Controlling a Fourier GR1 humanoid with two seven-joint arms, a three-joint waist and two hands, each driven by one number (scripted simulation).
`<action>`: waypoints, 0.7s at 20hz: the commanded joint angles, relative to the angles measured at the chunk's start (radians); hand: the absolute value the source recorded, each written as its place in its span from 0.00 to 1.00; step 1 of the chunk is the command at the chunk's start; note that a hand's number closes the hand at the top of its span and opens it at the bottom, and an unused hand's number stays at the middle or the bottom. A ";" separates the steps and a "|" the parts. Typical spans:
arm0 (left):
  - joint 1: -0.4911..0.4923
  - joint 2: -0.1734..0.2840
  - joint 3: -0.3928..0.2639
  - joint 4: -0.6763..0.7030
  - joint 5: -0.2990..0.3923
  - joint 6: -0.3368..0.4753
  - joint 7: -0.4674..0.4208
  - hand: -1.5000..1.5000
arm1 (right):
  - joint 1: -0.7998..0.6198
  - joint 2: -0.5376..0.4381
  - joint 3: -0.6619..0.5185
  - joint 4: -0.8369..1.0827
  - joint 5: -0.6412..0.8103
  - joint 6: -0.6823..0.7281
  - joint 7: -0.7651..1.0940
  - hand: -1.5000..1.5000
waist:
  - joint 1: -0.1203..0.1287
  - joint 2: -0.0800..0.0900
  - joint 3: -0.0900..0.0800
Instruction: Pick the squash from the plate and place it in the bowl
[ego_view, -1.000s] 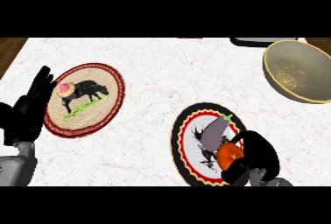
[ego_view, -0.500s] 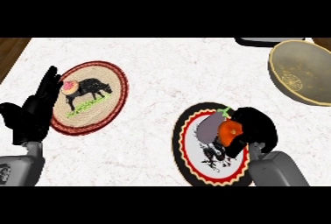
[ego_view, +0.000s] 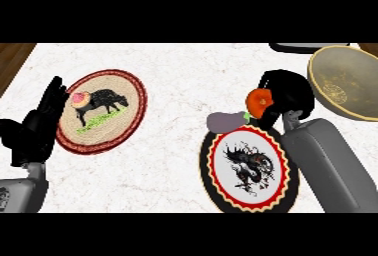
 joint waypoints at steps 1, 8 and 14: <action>0.013 0.016 0.031 0.018 0.008 -0.010 -0.015 0.50 | -0.112 -0.059 -0.027 -0.106 0.066 0.000 0.055 1.00 | -0.021 -0.009 -0.001; 0.016 0.012 0.038 0.023 0.007 -0.024 -0.013 0.50 | -0.145 -0.061 -0.148 -0.269 0.088 -0.092 0.147 1.00 | -0.029 -0.007 0.000; 0.012 0.016 0.047 -0.079 0.013 -0.039 0.085 0.50 | -0.195 -0.157 -0.304 -0.190 0.037 -0.060 0.049 1.00 | -0.013 -0.004 0.001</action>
